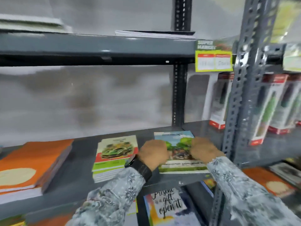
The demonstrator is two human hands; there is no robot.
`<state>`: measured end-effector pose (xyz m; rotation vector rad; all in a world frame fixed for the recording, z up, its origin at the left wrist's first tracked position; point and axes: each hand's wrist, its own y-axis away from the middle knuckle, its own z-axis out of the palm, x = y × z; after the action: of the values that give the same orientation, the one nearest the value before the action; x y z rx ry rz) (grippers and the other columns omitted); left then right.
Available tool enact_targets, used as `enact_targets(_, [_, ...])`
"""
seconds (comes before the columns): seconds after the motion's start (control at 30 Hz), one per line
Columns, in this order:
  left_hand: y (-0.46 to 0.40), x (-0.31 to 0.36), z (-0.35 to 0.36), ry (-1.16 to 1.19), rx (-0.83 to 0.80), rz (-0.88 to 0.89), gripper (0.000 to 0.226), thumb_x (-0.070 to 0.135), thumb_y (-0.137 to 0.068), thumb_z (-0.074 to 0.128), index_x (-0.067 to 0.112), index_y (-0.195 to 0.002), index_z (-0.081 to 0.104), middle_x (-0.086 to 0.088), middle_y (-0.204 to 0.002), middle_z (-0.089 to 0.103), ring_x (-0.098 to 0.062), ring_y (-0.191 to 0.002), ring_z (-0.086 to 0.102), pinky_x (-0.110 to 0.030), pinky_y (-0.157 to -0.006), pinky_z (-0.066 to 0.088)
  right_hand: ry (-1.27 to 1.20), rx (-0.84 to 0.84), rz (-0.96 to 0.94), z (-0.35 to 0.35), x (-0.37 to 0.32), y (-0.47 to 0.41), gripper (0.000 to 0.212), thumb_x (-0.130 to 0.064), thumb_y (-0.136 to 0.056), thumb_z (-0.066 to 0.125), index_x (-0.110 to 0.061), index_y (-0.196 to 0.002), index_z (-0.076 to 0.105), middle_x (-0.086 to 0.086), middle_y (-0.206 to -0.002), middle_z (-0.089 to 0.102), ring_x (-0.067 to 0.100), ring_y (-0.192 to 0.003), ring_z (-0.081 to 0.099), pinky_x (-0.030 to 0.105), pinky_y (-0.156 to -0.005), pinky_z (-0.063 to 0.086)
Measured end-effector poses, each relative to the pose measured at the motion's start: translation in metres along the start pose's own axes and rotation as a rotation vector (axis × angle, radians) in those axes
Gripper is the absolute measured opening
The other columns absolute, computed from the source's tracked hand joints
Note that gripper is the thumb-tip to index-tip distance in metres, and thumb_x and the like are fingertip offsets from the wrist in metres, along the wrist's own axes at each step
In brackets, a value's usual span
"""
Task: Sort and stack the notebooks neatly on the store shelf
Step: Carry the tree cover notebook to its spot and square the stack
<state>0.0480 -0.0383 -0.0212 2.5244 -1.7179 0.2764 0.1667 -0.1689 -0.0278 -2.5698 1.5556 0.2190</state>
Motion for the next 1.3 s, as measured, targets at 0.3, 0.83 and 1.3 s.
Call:
enact_targets(0.3, [-0.031,0.003,0.006,0.047,-0.163,-0.23,0.028,0.016,-0.098,0.056,0.001,-0.119,0.068,-0.012,-0.115,0.074,-0.027,-0.088,0.075,-0.034,-0.077,0.06,-0.242,-0.071,0.147,0.01,0.009,-0.038,0.035,-0.012,-0.086,0.058,-0.003,-0.12,0.065,0.016,-0.121,0.07,0.033,-0.11,0.067,0.044,-0.1,0.055])
enact_targets(0.83, [0.026,-0.13,-0.03,0.856,0.34,-0.124,0.023,0.033,-0.084,0.062,0.039,-0.106,0.058,0.006,-0.106,0.077,-0.022,-0.092,0.077,-0.053,-0.081,0.063,-1.166,0.361,-0.036,-0.004,-0.076,0.014,0.051,0.001,-0.073,0.066,-0.049,-0.075,0.076,0.012,-0.08,0.08,0.029,-0.071,0.074,0.051,-0.071,0.062])
enact_targets(1.3, [0.244,-0.437,-0.105,0.833,0.802,-0.303,0.033,0.015,-0.098,0.057,0.033,-0.125,0.058,-0.011,-0.096,0.07,-0.023,-0.08,0.062,-0.045,-0.069,0.052,-1.411,0.051,-0.381,0.042,-0.425,0.118,0.044,0.007,-0.075,0.082,-0.024,-0.105,0.07,0.004,-0.092,0.079,0.019,-0.079,0.077,0.036,-0.069,0.061])
